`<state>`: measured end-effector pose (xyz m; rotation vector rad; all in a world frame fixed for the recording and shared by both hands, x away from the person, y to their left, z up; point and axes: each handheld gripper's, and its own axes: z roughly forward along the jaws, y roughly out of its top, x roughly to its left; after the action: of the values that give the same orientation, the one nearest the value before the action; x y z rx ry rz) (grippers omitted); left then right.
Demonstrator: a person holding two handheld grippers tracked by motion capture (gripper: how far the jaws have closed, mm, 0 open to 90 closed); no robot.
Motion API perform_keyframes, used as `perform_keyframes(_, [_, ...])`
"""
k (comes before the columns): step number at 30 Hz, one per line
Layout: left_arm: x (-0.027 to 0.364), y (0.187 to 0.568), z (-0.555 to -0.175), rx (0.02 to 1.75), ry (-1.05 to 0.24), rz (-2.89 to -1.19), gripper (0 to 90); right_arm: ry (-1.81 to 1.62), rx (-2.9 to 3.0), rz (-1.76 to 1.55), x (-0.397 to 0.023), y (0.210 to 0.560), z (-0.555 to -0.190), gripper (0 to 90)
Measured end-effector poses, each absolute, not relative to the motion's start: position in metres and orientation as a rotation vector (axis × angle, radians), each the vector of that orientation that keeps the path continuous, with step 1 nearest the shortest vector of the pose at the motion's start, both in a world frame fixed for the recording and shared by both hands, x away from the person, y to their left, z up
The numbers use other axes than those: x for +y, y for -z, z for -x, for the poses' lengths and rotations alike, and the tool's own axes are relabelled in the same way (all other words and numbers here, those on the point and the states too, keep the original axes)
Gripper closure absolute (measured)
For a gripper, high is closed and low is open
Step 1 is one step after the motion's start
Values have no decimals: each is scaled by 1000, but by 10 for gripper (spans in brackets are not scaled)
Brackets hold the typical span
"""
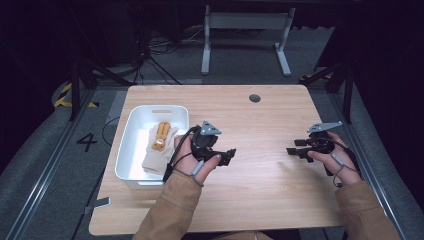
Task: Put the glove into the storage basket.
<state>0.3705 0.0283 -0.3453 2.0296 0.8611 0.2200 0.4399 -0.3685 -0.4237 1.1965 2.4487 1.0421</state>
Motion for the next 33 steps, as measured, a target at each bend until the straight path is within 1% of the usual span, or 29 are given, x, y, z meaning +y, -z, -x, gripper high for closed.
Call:
perform_keyframes(1, [27, 348, -370, 842, -221, -2034, 297, -1041, 2448, -1197, -369, 424, -440, 415])
perform_keyframes(5, [22, 363, -369, 795, -199, -2025, 289, -1033, 2449, -1197, -367, 425, -440, 415])
perform_keyframes(12, [10, 396, -367, 769, -175, -2112, 291, -1016, 2464, -1190, -365, 427, -441, 415])
perform_keyframes(14, [6, 407, -365, 762, -178, -2098, 301, -1008, 2462, -1193, -365, 428, -441, 415])
perform_keyframes(15, [3, 417, -361, 732, -195, -2102, 307, -999, 2462, -1195, -365, 429, -441, 415])
perform_keyframes(18, [2, 426, -358, 716, -187, -2097, 305, -998, 2460, -1199, -364, 430, -441, 415])
perform_keyframes(21, [-1, 439, -357, 707, -162, -2165, 301, -992, 2471, -1192, -362, 431, -442, 415])
perform_keyframes(25, [-2, 451, -353, 782, -128, -2252, 293, -983, 2478, -1188, -360, 433, -442, 415])
perform_keyframes(27, [-3, 453, -351, 808, -151, -2275, 290, -986, 2478, -1189, -359, 433, -441, 414])
perform_keyframes(30, [-3, 456, -350, 850, -111, -2319, 267, -988, 2478, -1184, -359, 433, -441, 414])
perform_keyframes(33, [-2, 455, -350, 836, -102, -2321, 260, -986, 2487, -1181, -358, 434, -441, 414])
